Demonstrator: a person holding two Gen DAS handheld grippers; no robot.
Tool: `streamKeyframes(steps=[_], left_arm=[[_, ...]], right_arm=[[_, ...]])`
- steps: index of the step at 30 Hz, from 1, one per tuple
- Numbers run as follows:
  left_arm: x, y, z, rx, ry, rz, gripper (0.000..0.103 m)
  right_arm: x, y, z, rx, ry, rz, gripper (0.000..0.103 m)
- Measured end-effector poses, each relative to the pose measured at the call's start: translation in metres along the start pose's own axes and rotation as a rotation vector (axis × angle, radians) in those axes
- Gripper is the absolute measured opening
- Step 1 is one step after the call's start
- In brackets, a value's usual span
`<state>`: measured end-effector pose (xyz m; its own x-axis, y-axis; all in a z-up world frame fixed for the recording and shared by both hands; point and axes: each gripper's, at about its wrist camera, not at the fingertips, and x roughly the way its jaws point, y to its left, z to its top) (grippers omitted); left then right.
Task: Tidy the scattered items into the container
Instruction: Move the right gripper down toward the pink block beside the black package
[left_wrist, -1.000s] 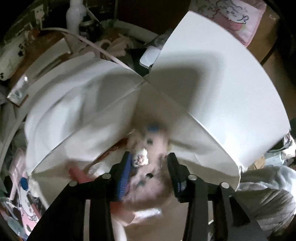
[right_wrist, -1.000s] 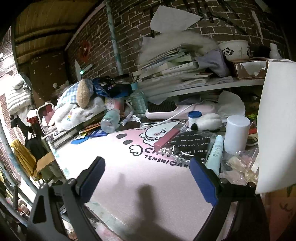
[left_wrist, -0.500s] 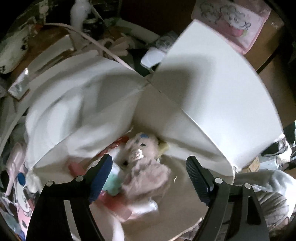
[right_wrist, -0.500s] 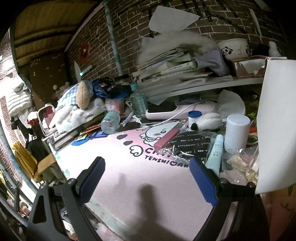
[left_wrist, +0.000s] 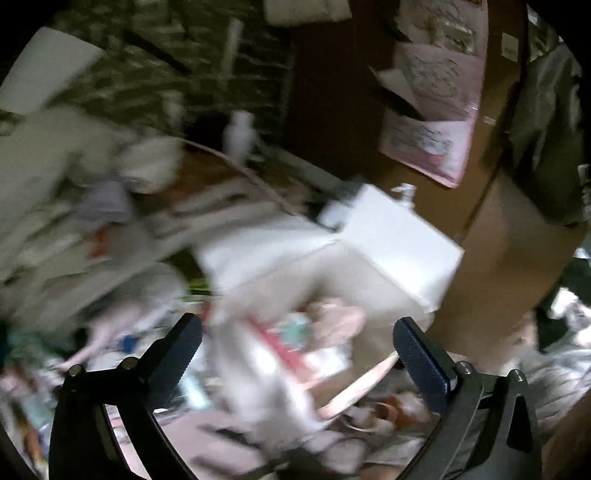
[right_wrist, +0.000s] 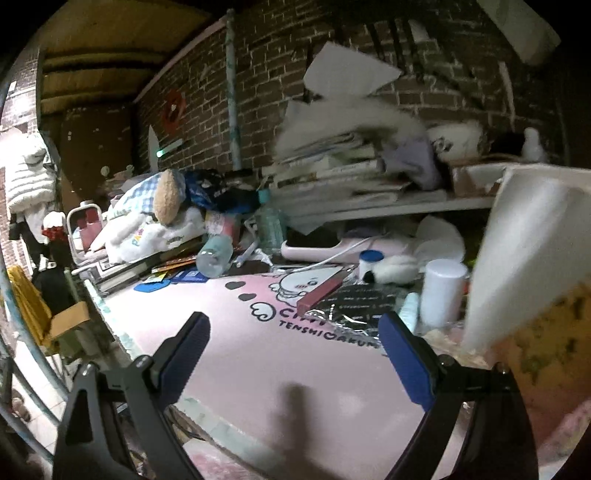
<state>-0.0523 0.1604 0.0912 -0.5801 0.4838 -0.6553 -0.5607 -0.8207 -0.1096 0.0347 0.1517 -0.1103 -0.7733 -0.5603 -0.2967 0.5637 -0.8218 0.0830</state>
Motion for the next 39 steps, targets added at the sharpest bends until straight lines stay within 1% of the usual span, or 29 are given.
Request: streamKeyframes(steps=[2, 5, 7, 10, 12, 16, 17, 20, 21, 23, 24, 25, 26, 27, 29, 31, 34, 35, 36, 38, 39], left_arm=[[-0.015, 0.013, -0.017, -0.015, -0.043, 0.073, 0.103], [-0.033, 0.035, -0.048, -0.051, -0.097, 0.130, 0.103], [-0.046, 0.049, -0.073, -0.092, -0.137, 0.163, 0.103], [-0.058, 0.066, -0.104, -0.162, -0.184, 0.204, 0.103], [-0.061, 0.076, -0.122, -0.199, -0.212, 0.228, 0.103], [-0.059, 0.093, -0.155, -0.263, -0.227, 0.262, 0.103], [-0.058, 0.096, -0.160, -0.272, -0.228, 0.265, 0.103], [-0.054, 0.107, -0.177, -0.316, -0.229, 0.257, 0.103], [-0.053, 0.110, -0.182, -0.334, -0.232, 0.246, 0.103], [-0.052, 0.115, -0.189, -0.355, -0.234, 0.226, 0.103], [-0.051, 0.117, -0.192, -0.364, -0.241, 0.216, 0.103], [-0.051, 0.118, -0.194, -0.366, -0.245, 0.208, 0.103], [-0.051, 0.119, -0.195, -0.366, -0.248, 0.196, 0.103], [-0.051, 0.120, -0.197, -0.365, -0.250, 0.187, 0.103], [-0.051, 0.124, -0.200, -0.364, -0.248, 0.182, 0.103], [-0.051, 0.128, -0.204, -0.366, -0.244, 0.182, 0.103], [-0.051, 0.136, -0.208, -0.378, -0.247, 0.164, 0.103], [-0.052, 0.140, -0.210, -0.384, -0.249, 0.159, 0.103], [-0.053, 0.141, -0.212, -0.386, -0.251, 0.160, 0.103], [-0.055, 0.145, -0.216, -0.390, -0.255, 0.162, 0.103], [-0.056, 0.149, -0.218, -0.396, -0.256, 0.165, 0.103]], right_arm=[[-0.009, 0.000, -0.001, -0.001, -0.026, -0.020, 0.092], [-0.016, -0.003, -0.001, 0.013, -0.042, -0.032, 0.091], [-0.019, -0.006, -0.001, 0.015, -0.024, -0.041, 0.091], [-0.024, -0.006, -0.005, -0.014, -0.017, -0.109, 0.091], [-0.024, -0.006, -0.009, -0.023, 0.008, -0.147, 0.091], [-0.017, -0.007, -0.019, 0.012, 0.048, -0.202, 0.091], [-0.018, -0.008, -0.022, 0.026, 0.040, -0.226, 0.091], [-0.022, -0.008, -0.023, 0.045, -0.008, -0.357, 0.092], [-0.018, -0.008, -0.021, 0.041, 0.002, -0.407, 0.092], [-0.009, -0.011, -0.019, 0.056, 0.048, -0.466, 0.092], [-0.007, -0.012, -0.018, 0.066, 0.062, -0.474, 0.092], [-0.005, -0.013, -0.017, 0.077, 0.071, -0.484, 0.097], [-0.002, -0.013, -0.016, 0.079, 0.079, -0.516, 0.101], [-0.001, -0.011, -0.016, 0.065, 0.078, -0.541, 0.103], [0.001, -0.007, -0.014, 0.036, 0.077, -0.570, 0.103], [0.004, -0.006, -0.012, 0.053, 0.099, -0.584, 0.103], [0.018, -0.009, -0.013, 0.091, 0.186, -0.589, 0.103], [0.023, -0.009, -0.014, 0.088, 0.201, -0.598, 0.103], [0.023, -0.006, -0.014, 0.074, 0.185, -0.610, 0.103], [0.025, 0.004, -0.016, 0.000, 0.142, -0.662, 0.103], [0.025, 0.013, -0.016, -0.054, 0.117, -0.653, 0.103]])
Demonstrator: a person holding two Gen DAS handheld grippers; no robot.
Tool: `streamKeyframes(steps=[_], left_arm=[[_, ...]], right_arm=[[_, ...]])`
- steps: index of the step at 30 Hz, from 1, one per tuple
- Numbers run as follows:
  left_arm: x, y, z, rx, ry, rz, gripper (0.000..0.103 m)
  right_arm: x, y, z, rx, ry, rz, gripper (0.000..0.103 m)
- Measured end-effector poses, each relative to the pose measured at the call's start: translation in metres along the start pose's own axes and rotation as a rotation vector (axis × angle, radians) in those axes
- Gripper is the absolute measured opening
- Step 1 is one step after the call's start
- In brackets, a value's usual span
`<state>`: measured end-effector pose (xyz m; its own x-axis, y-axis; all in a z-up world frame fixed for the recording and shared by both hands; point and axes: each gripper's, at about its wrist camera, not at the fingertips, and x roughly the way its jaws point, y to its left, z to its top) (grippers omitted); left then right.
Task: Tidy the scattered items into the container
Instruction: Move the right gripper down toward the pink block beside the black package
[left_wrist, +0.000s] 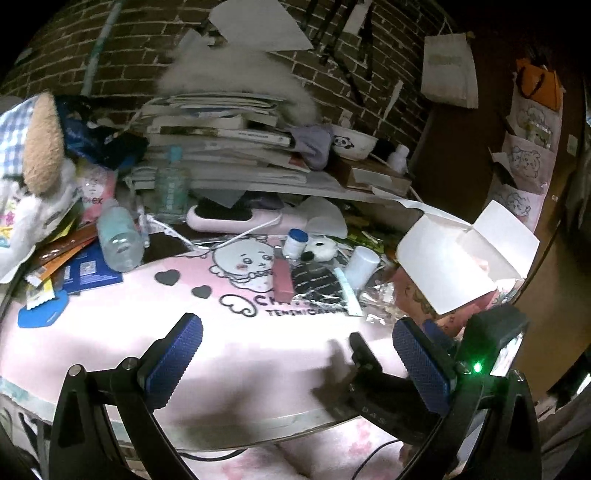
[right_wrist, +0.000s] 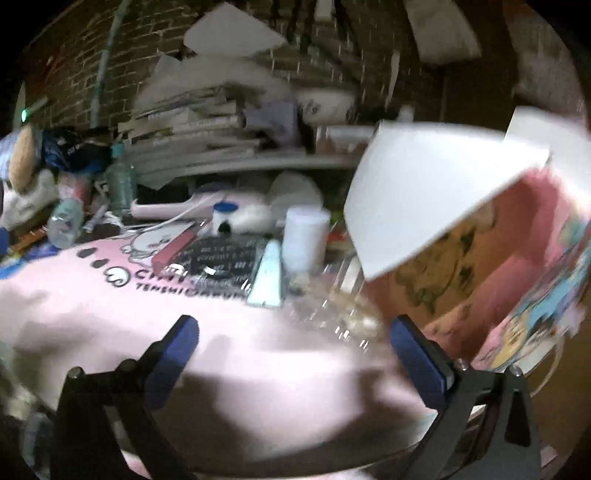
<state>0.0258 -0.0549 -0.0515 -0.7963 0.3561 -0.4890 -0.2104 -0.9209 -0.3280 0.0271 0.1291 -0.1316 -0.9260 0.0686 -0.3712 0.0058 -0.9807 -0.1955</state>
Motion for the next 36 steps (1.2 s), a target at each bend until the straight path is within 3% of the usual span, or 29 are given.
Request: streamKeyframes(steps=[2, 7, 12, 16, 21, 25, 30, 35, 36], left_arm=[[-0.001, 0.008, -0.001, -0.013, -0.002, 0.011, 0.103], [-0.001, 0.023, -0.002, -0.042, -0.016, 0.034, 0.103], [-0.001, 0.033, -0.005, -0.046, -0.023, 0.045, 0.103], [0.000, 0.036, -0.003, -0.037, -0.040, 0.064, 0.103], [-0.003, 0.039, -0.001, -0.032, -0.069, 0.047, 0.103], [-0.012, 0.042, -0.001, -0.029, -0.087, 0.062, 0.103], [-0.029, 0.049, 0.000, -0.033, -0.125, 0.083, 0.103], [-0.029, 0.057, -0.001, -0.051, -0.134, 0.099, 0.103], [-0.027, 0.058, -0.001, -0.053, -0.131, 0.098, 0.103]], right_arm=[[-0.005, 0.011, 0.003, -0.054, -0.011, 0.053, 0.103], [0.002, 0.036, 0.024, -0.148, 0.087, 0.199, 0.103], [0.016, 0.038, 0.032, -0.161, 0.104, 0.127, 0.102], [0.023, 0.039, 0.040, -0.141, 0.133, 0.154, 0.093], [0.012, 0.059, 0.037, -0.185, 0.126, 0.228, 0.091], [0.006, 0.070, 0.042, -0.202, 0.100, 0.242, 0.069], [0.015, 0.064, 0.066, -0.166, 0.105, 0.253, 0.063], [0.050, 0.047, 0.090, -0.154, 0.240, 0.239, 0.060], [0.056, 0.044, 0.091, -0.154, 0.262, 0.232, 0.054]])
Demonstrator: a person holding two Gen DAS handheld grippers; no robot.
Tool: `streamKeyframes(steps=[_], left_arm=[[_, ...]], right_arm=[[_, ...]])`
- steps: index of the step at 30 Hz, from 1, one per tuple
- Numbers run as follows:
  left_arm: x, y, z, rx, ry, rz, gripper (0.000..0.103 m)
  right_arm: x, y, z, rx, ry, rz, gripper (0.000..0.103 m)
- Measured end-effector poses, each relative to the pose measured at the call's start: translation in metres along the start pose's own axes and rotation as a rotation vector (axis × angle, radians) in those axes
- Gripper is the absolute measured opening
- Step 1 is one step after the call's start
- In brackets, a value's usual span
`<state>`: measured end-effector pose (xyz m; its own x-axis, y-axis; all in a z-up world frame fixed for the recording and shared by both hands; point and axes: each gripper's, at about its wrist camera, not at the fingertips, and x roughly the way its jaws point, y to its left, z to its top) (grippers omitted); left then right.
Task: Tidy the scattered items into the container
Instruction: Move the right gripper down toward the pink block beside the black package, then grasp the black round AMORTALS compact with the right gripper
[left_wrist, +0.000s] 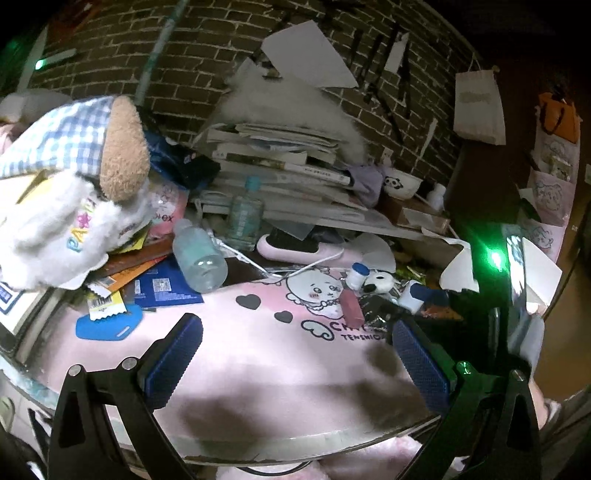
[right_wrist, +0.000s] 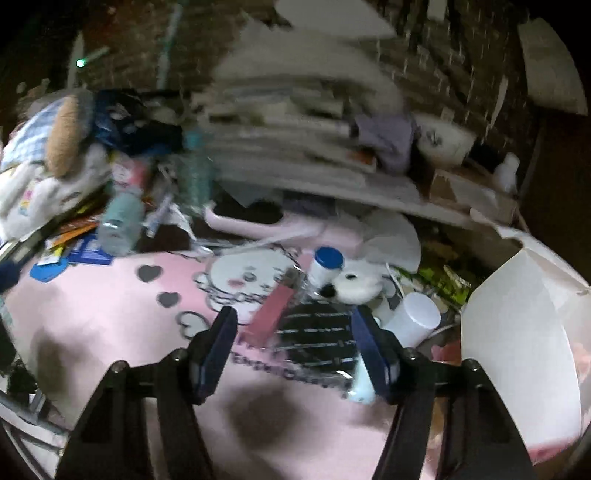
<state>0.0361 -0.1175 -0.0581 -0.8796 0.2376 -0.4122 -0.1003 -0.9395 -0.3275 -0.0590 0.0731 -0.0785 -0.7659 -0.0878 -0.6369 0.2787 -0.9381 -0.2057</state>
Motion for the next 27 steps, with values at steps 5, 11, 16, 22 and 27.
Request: streamKeyframes(steps=[5, 11, 16, 22, 27], left_arm=[[0.010, -0.001, -0.005, 0.003, 0.021, -0.016, 0.103], [0.021, -0.007, -0.008, 0.022, 0.051, -0.028, 0.103], [0.023, -0.011, -0.008, 0.024, 0.046, -0.065, 0.103], [0.028, -0.011, -0.009, 0.025, 0.058, -0.049, 0.103], [0.032, -0.010, -0.009, 0.026, 0.062, -0.052, 0.103]], right_arm=[[0.028, -0.018, 0.000, 0.014, 0.103, -0.005, 0.043], [0.033, -0.015, -0.003, -0.020, 0.116, 0.063, 0.043], [0.038, -0.011, -0.001, -0.032, 0.141, 0.090, 0.044], [0.045, -0.015, 0.000, -0.008, 0.168, 0.120, 0.068], [0.052, -0.013, 0.000, -0.020, 0.177, 0.103, 0.069]])
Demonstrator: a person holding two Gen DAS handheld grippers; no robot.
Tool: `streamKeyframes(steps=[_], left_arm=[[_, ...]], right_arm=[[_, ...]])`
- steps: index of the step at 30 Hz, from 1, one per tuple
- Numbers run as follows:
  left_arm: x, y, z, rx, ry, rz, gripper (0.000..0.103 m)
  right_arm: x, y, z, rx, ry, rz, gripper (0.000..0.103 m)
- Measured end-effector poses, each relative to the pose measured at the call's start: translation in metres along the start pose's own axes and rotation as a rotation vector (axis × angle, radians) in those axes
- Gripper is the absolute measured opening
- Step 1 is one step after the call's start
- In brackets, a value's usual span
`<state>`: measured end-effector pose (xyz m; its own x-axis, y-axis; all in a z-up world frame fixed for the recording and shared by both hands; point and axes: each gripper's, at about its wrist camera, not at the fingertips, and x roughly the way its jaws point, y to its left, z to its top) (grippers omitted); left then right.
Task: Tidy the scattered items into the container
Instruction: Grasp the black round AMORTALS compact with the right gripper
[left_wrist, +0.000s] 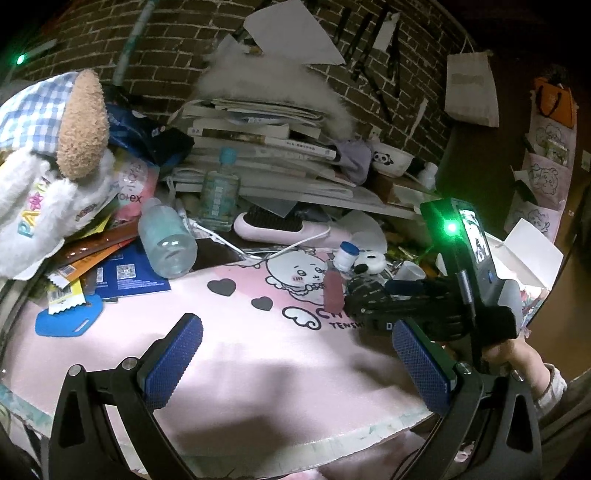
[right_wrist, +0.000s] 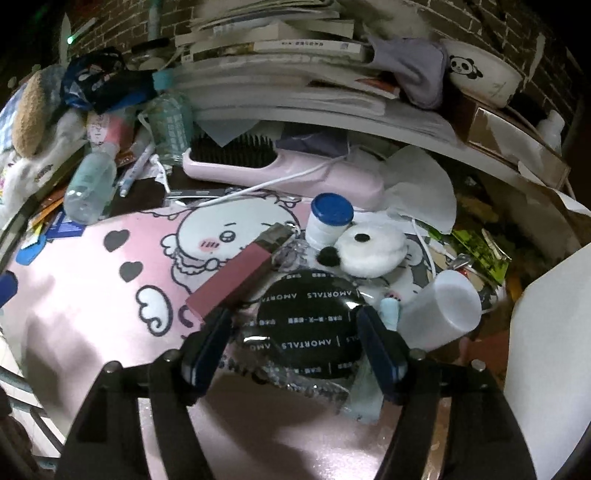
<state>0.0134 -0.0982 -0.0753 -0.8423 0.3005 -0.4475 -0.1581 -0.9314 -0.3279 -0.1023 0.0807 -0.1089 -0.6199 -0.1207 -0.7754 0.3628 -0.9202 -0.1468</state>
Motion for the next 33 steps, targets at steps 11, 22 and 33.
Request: streamKeyframes(steps=[11, 22, 33], left_arm=[[0.004, -0.001, -0.001, 0.004, 0.013, 0.003, 0.103], [0.007, -0.001, -0.003, -0.005, 0.020, 0.008, 0.103], [0.009, -0.004, -0.005, -0.008, 0.034, 0.019, 0.103]], right_arm=[[0.005, -0.005, -0.001, 0.032, 0.004, -0.008, 0.076], [-0.009, -0.003, -0.013, 0.029, -0.037, 0.059, 0.058], [-0.033, 0.003, -0.023, 0.012, -0.023, 0.174, 0.057]])
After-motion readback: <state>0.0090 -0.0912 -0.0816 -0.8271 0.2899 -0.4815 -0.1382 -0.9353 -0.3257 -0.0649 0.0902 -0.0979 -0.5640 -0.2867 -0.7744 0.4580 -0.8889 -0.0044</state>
